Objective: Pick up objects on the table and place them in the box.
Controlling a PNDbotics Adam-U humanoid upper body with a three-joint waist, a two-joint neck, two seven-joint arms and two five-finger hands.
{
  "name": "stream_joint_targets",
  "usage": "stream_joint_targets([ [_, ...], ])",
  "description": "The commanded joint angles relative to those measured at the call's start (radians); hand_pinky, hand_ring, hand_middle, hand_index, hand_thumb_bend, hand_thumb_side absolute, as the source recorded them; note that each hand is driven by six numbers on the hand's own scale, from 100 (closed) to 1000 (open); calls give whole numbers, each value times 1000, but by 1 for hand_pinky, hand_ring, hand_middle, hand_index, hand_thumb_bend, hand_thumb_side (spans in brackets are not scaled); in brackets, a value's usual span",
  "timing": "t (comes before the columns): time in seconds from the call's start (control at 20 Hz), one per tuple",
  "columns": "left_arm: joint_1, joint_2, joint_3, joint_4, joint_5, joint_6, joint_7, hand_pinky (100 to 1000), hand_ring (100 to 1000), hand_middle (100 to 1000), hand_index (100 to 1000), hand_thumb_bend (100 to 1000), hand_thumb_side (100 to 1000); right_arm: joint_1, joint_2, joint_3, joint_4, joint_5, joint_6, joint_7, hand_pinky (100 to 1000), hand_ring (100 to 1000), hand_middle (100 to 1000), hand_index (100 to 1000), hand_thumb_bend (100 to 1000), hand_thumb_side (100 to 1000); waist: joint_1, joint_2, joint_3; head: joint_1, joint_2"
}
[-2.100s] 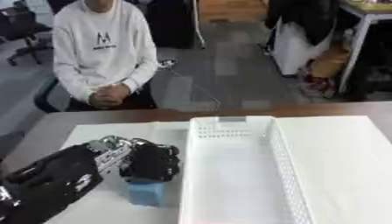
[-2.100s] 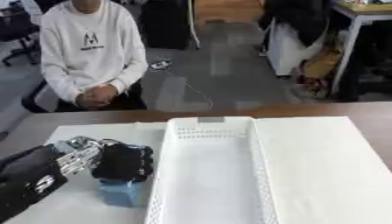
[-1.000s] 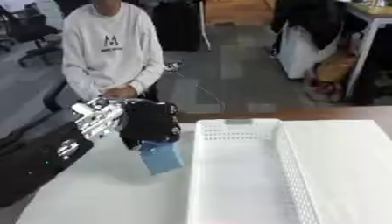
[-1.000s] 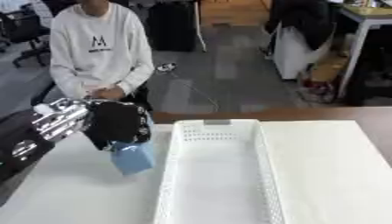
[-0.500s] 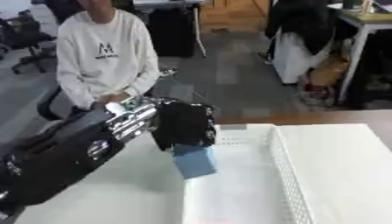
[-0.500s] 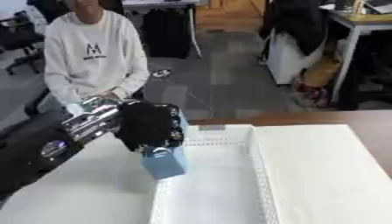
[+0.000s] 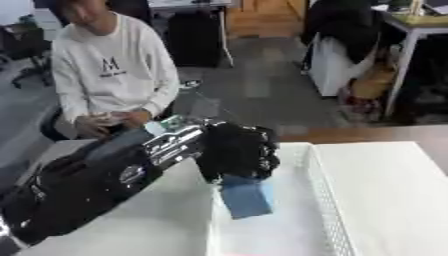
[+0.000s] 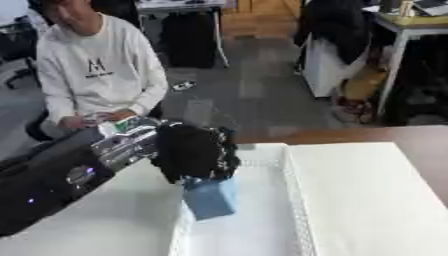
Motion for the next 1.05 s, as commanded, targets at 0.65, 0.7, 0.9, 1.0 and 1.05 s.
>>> stream_joint_targets([
  [0.65,130,184,153,-206,273,-271,280,784,894,896,921,811,770,12,-9,-10,-16,22,-296,-305,100,318,364,509,100,379,-3,-10,30,-53,-193],
  [0.7,178,207,176,-261,351,-271,280,689,804,823,873,792,779,20,-3,-8,-16,35,-296,-304,100,315,364,511,100,385,-6,-8,38,-69,-232],
  [0.9,387,229,307,-501,723,-271,280,634,755,784,859,801,786,53,32,23,-16,125,-296,-235,100,331,395,523,100,415,-21,-5,64,-113,-331],
  [1.0,485,161,372,-586,863,-271,252,615,741,778,855,806,775,66,52,34,-16,168,-296,-188,100,338,411,528,100,420,-31,-5,78,-126,-363],
  [1.05,526,119,402,-621,932,-271,213,613,741,779,857,807,773,71,61,38,-16,187,-296,-167,100,338,412,529,100,421,-35,-6,83,-131,-373],
])
